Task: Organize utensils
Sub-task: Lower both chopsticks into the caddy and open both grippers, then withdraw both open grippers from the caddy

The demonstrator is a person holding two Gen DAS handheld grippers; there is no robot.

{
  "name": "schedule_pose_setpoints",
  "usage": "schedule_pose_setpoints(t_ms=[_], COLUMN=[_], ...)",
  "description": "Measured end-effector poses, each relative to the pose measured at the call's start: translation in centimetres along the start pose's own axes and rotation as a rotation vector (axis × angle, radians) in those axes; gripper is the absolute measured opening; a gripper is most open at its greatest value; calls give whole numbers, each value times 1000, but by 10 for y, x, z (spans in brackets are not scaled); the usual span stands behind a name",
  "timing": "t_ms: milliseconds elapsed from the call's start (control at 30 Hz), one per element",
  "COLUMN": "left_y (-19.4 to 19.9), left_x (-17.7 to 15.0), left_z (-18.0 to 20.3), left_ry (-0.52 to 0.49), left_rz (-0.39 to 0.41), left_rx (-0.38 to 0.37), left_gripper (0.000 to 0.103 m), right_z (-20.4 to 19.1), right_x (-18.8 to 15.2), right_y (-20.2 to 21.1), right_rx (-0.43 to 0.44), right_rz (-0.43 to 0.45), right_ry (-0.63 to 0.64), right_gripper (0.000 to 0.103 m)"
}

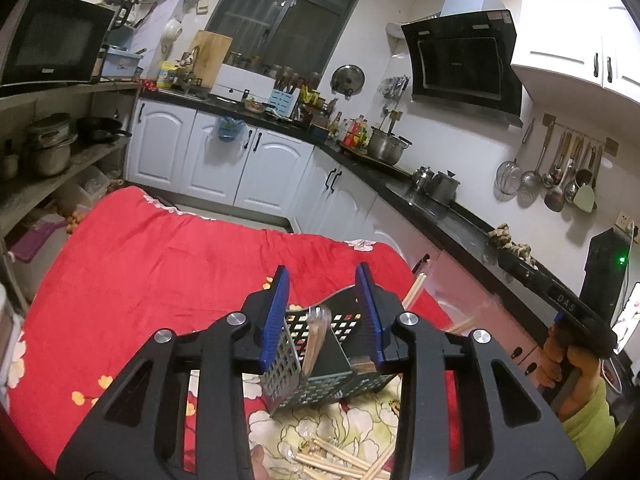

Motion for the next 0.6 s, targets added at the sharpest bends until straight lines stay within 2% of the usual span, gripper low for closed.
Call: schedule_pose_setpoints(t_ms=[33, 100, 167, 233, 300, 367, 433, 467, 600], left_y=[0, 4, 9, 14, 20, 27, 31, 33, 40], left_x=[0, -2, -5, -5, -6, -6, -7, -7, -11], left_z=[0, 0, -1, -2, -3, -4, -4, -4, -5], left_ry=[1, 4, 6, 8, 11, 8, 6, 7, 18], left_rz=[1, 5, 15, 24, 40, 51, 56, 58, 60], left_rx=[3, 4, 8, 11, 18, 23, 31, 34, 38], left_gripper=[32, 45, 48, 55, 74, 82, 86, 92, 92], right_z=[-1, -2, -2, -1, 0, 0, 0, -1, -2], right_x=[-1, -4, -6, -8, -9, -10, -10, -11, -15], right_y=[2, 5, 8, 11, 14, 17, 20, 22, 32], right_rx=[-2, -6, -11, -15, -20, -18, -19, -19, -15], right_rz=[0, 0, 3, 3, 2, 4, 7, 9, 16], right_ry=[4, 10, 15, 19, 20, 20, 23, 25, 32], right_gripper=[28, 33, 36, 38, 42, 44, 44, 46, 49])
Point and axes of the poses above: each gripper's, at about its wrist camera, not at the fingertips, and y roughly against the way its jaws point, z to its right, x to its top, the point moved 2 cm from there along -y, roughly the way its jaws point, and after that the axes turned 2 degrees about y, right-handed, at the moved point
